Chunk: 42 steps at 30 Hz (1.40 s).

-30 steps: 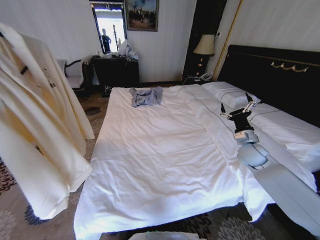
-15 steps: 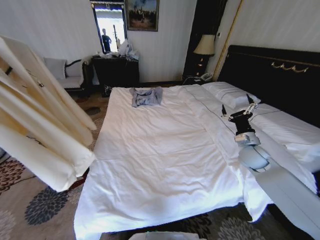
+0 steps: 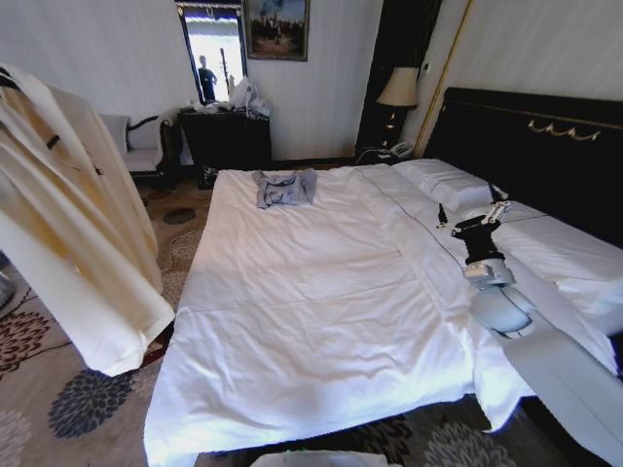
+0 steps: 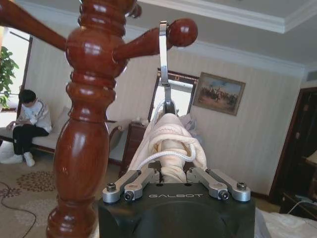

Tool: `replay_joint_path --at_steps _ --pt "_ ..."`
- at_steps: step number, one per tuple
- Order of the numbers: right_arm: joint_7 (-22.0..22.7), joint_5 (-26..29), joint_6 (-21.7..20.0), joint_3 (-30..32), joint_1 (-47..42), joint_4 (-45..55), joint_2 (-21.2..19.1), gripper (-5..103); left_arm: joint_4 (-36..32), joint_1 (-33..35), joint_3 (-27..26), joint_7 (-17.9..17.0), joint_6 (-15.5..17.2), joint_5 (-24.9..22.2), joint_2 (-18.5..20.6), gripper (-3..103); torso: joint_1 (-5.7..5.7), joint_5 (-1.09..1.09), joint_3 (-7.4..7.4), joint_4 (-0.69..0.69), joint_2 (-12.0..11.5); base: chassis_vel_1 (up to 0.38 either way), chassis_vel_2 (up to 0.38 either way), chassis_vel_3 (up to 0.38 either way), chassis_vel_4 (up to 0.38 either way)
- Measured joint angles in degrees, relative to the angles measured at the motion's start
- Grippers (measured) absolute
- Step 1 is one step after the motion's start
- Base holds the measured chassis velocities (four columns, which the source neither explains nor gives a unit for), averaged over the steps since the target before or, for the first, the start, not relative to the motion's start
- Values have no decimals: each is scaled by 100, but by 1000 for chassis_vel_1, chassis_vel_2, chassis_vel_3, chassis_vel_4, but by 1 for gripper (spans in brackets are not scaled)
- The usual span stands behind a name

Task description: Pick up the clothes from the bed and hang them on the clothes hanger.

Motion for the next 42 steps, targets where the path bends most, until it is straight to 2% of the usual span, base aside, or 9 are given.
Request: replay_joint_path --at_steps 4,13,15,17,21,23,25,34,42 --pt "0 -12 1 0 -4 0 6 100 -46 5 28 -41 33 -12 -27 18 0 0 0 1 0 0 0 0 0" --pt "-2 -70 3 -57 20 -22 21 100 -104 -303 91 -689 533 -526 9 20 0 -2 -1 2 1 0 0 0 0" --pt "-2 -105 9 -52 -13 -25 21 100 -105 -541 249 -733 564 -545 7 36 0 -2 -1 1 1 0 0 0 0" --pt "-2 -116 12 -47 -33 -26 24 100 -109 -613 295 -727 566 -539 5 36 0 -1 -1 0 2 0 0 0 0" --pt "-7 -406 131 -16 -122 -24 66 100 -189 -811 464 -640 559 -311 -39 58 0 1 0 -1 1 0 0 0 0" --pt "-9 -437 145 -13 -129 -24 69 100 -197 -826 475 -645 556 -291 -44 58 0 0 -1 -1 1 0 0 0 0" --pt "-9 -479 163 -11 -157 -29 85 100 -239 -906 498 -715 544 -252 -73 69 0 0 -1 0 1 0 0 0 0" --pt "-5 -464 134 -56 -149 -43 79 100 -463 -807 -25 -1051 587 -751 -85 98 -1 1 -1 0 1 0 0 0 0" --pt "-1 -408 105 -136 -55 -35 46 100 -648 -171 -617 -1170 678 -931 -181 100 0 -1 0 -1 0 0 0 0 0"
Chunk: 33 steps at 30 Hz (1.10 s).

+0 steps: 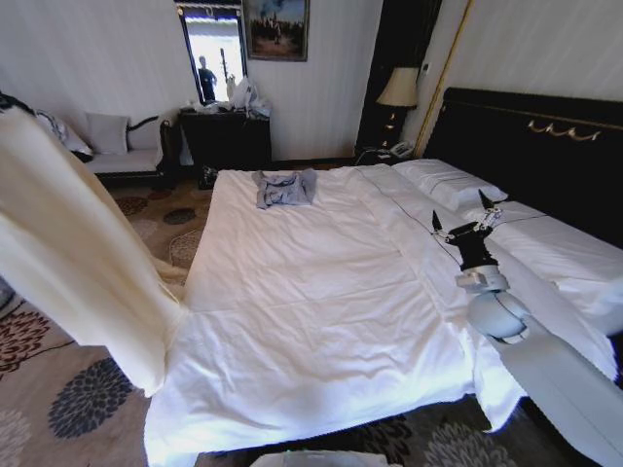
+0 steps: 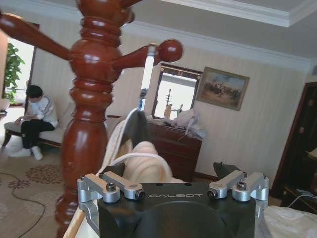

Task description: Pick up the clothes from the bed and hang them on the clothes hanger.

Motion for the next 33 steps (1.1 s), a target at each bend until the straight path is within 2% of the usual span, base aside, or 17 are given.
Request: replay_joint_path --at_steps 3,5,9,10,16,18,20,21,23,25,27,28,30,32,33 --pt "1 -3 -1 -31 17 -21 -2 100 -107 601 -593 135 -1 6 -75 100 0 0 0 3 0 0 0 0 0" --pt "1 -4 -1 -38 20 -25 1 100 -127 669 -675 168 -1 5 -91 100 0 1 0 3 0 0 0 0 0" --pt "14 -149 40 -145 143 -19 27 100 -237 1140 -1258 349 59 -4 -220 100 0 1 0 0 0 0 0 0 0" --pt "14 -149 40 -145 143 -19 27 100 -237 1140 -1258 349 59 -4 -220 100 0 1 0 0 0 0 0 0 0" --pt "29 -55 -5 -296 310 -78 18 100 -530 2085 -2164 466 141 74 -486 100 0 0 -1 2 0 0 0 0 0" --pt "33 -45 -5 -317 323 -102 18 100 -718 2685 -2624 612 155 99 -731 100 0 1 0 0 0 0 0 0 0" --pt "34 -44 -9 -343 326 -114 31 100 -896 3190 -2990 947 82 311 -1048 100 0 1 0 1 0 0 0 0 0" --pt "34 -44 -9 -343 326 -114 31 100 -896 3190 -2990 947 82 311 -1048 100 0 1 0 1 0 0 0 0 0" --pt "38 -29 -13 -371 327 -123 71 100 -1148 3542 -3207 1542 -210 755 -1407 100 -1 1 -1 5 0 0 0 0 0" --pt "66 136 -60 -369 293 -84 111 100 -1398 3542 -3167 1832 -464 875 -1542 100 -1 1 -1 5 1 0 0 0 0" --pt "77 215 -84 -350 263 -59 125 100 -1479 3498 -3079 1920 -577 920 -1566 100 -1 3 -1 5 1 0 0 0 0" --pt "92 346 -118 -291 183 -14 144 100 -1617 3397 -2880 2084 -791 1039 -1597 100 -1 2 -1 4 1 0 0 0 0" --pt "105 584 -150 -32 -154 129 154 100 -1916 3051 -2145 2461 -1413 1513 -1620 100 0 1 0 -1 0 0 0 0 0" --pt "104 631 -151 47 -263 174 154 100 -1943 2944 -1942 2497 -1528 1612 -1618 100 0 4 0 -1 0 0 0 0 0" --pt "98 723 -151 193 -478 264 157 100 -1967 2685 -1486 2565 -1673 1799 -1615 100 0 4 0 0 1 0 0 0 0"
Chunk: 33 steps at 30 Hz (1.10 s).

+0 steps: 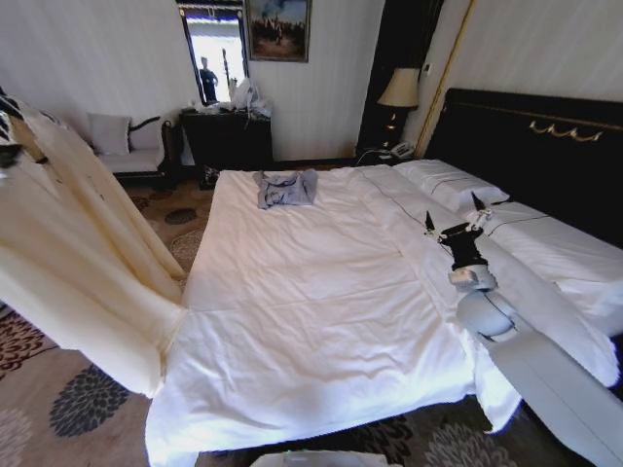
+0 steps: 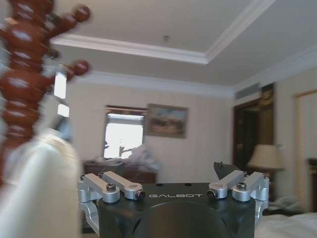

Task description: Pick up the clothes from the bed and hang them on the clothes hanger.

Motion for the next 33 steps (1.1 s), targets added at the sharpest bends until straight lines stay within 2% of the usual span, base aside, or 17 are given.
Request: replay_joint_path --at_steps 1,3,5,6,8,9,10,12,15,16,19,21,25,26,28,30,33 --pt "-20 202 -8 239 -392 186 33 100 -29 -546 949 14 -170 405 -21 100 0 -2 0 -2 0 0 0 0 0" --pt "-33 613 -95 513 -883 497 134 100 -24 -999 2174 4 -376 1106 -118 100 0 -2 0 -2 0 0 0 0 0" --pt "-35 710 -121 568 -985 572 158 100 -21 -1055 2443 3 -418 1303 -146 100 0 -2 0 -2 0 0 0 0 0" --pt "-80 1174 -237 793 -1386 923 262 100 -13 -1208 3459 8 -574 2234 -278 100 0 -5 0 -1 0 0 0 0 0" --pt "-175 1837 -336 1063 -1855 1374 452 100 -8 -1226 4451 82 -731 3340 -443 100 1 -7 0 0 0 0 0 0 0" --pt "-201 2030 -367 1123 -1978 1511 528 100 -6 -1192 4711 102 -754 3654 -501 100 0 -5 0 0 0 0 0 0 0" --pt "-201 2030 -367 1123 -1978 1511 528 100 -6 -1192 4711 102 -754 3654 -501 100 0 -5 0 0 0 0 0 0 0" --pt "-352 2841 -544 1308 -2459 2093 855 100 -2 -976 5276 208 -801 4326 -728 100 0 -3 0 0 0 0 0 0 0" --pt "-615 3329 -594 1435 -2876 2471 1188 100 5 -640 5519 451 -998 5002 -958 100 0 -5 -1 3 0 0 0 0 0" --pt "-615 3329 -594 1435 -2876 2471 1188 100 5 -640 5519 451 -998 5002 -958 100 0 -5 -1 3 0 0 0 0 0" --pt "-1103 3447 -463 1447 -3259 2640 1566 100 173 -80 5676 973 -1451 5853 -1323 100 -1 -3 -1 1 1 0 0 0 0" --pt "-1181 3420 -407 1401 -3309 2652 1628 100 249 31 5714 1108 -1583 6047 -1426 100 0 -3 -1 1 1 0 0 0 0" --pt "-1517 3035 -152 1168 -3517 2710 1894 100 613 584 5895 1749 -2475 6971 -2131 100 0 -5 -1 3 0 0 0 0 0" --pt "-1517 3035 -152 1168 -3517 2710 1894 100 613 584 5895 1749 -2475 6971 -2131 100 0 -5 -1 3 0 0 0 0 0" --pt "-1641 2748 -55 1070 -3627 2726 1989 100 773 830 5904 1992 -2936 7283 -2541 100 -1 -3 -1 3 1 0 0 0 0" --pt "-1650 2723 -51 1056 -3644 2738 2002 100 793 858 5900 2017 -2998 7313 -2600 100 -1 -3 -1 3 1 0 0 0 0" --pt "-1716 2555 -47 954 -3766 2831 2067 100 879 998 5852 2149 -3302 7409 -2946 100 -1 -3 -1 1 1 0 0 0 0"
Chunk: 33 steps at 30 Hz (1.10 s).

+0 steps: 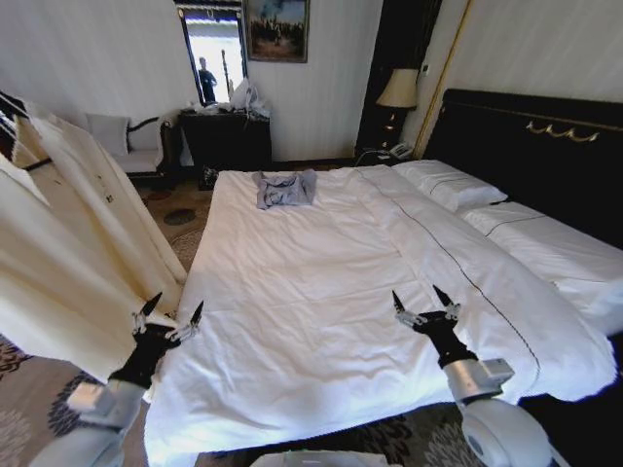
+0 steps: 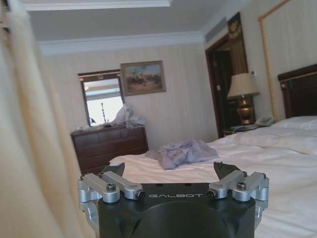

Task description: Pick up the clothes from the bed and hang them on the clothes hanger.

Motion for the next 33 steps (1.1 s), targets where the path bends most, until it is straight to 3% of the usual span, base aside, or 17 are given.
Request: replay_joint_path --at_steps 5,10,33 --pt "-95 -319 43 -81 -43 -52 -23 100 32 48 13 60 -235 112 -289 100 0 0 0 0 0 0 0 0 0" --pt "-130 -468 84 -109 -42 -152 -69 100 89 71 -22 86 -358 165 -306 100 1 0 1 0 0 0 0 0 0" --pt "-130 -424 33 -123 -34 -176 -84 100 98 68 -51 83 -342 143 -266 100 1 0 1 0 0 0 0 0 0"
